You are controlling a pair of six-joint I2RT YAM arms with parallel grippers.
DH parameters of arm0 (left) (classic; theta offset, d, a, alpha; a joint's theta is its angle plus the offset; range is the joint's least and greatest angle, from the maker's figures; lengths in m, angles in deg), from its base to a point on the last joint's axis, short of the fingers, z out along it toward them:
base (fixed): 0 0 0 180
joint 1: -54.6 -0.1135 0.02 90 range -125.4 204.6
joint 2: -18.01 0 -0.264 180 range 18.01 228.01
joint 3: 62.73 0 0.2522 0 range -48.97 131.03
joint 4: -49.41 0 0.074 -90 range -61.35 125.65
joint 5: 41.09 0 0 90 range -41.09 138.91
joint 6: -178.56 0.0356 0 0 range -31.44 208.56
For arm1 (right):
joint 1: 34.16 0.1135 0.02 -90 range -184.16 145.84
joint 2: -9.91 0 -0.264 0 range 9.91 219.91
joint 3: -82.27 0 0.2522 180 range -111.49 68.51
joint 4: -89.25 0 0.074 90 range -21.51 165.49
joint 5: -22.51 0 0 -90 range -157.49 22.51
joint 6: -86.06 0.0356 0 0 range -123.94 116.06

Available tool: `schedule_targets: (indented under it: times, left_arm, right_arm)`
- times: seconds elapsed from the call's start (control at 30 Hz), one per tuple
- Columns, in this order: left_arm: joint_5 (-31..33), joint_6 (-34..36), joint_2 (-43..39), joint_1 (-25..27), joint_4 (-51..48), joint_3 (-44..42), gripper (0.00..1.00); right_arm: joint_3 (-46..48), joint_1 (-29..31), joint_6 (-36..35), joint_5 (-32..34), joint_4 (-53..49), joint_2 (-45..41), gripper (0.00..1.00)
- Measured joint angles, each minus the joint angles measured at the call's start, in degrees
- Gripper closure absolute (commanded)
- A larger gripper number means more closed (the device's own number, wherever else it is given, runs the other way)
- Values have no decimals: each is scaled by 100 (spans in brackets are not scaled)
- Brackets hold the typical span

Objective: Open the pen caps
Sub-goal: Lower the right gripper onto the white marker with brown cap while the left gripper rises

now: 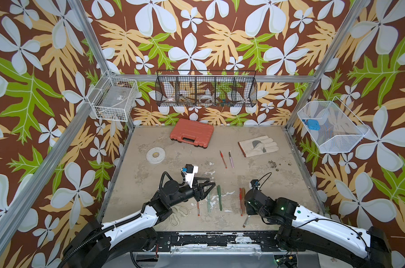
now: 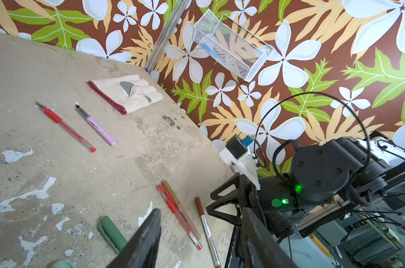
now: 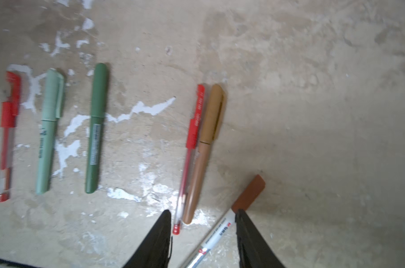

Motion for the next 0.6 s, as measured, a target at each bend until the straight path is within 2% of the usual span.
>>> schedule_targets:
  times: [0.17, 0.6]
  left_arm:
    - [4, 68, 68, 2, 4, 9, 43]
    - [2, 149, 337, 2, -35, 85, 44]
  right_arm:
    - [297, 13, 365, -66, -181, -221, 55]
    - [549, 13, 452, -459, -20, -94, 56]
